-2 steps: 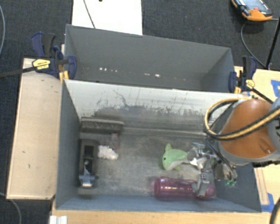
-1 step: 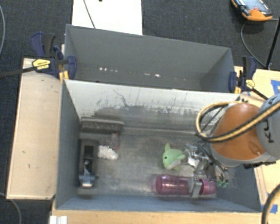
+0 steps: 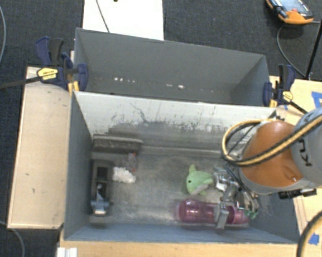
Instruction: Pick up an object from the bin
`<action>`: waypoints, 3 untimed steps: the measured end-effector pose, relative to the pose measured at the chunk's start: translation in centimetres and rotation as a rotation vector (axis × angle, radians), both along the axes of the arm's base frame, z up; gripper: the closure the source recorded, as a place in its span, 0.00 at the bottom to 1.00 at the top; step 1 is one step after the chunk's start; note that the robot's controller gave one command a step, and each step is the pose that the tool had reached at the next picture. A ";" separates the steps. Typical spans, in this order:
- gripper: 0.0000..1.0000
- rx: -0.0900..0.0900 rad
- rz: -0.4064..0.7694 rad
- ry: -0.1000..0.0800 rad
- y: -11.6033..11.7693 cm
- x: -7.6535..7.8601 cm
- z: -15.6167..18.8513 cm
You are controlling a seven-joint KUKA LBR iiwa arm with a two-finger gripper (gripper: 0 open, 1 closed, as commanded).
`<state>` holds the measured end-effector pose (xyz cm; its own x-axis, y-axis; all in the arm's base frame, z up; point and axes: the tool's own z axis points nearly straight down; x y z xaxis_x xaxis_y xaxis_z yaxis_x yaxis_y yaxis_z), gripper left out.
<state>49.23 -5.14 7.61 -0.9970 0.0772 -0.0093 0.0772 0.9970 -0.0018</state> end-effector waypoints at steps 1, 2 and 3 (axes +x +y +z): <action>0.00 0.002 0.018 0.006 1.9 1.3 -0.1; 0.00 0.000 0.049 -0.002 2.8 1.5 1.5; 0.00 0.001 -0.018 -0.001 4.9 2.2 0.7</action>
Offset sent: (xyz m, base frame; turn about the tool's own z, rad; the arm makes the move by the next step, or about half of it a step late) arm 0.0137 0.0330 0.0256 -0.0191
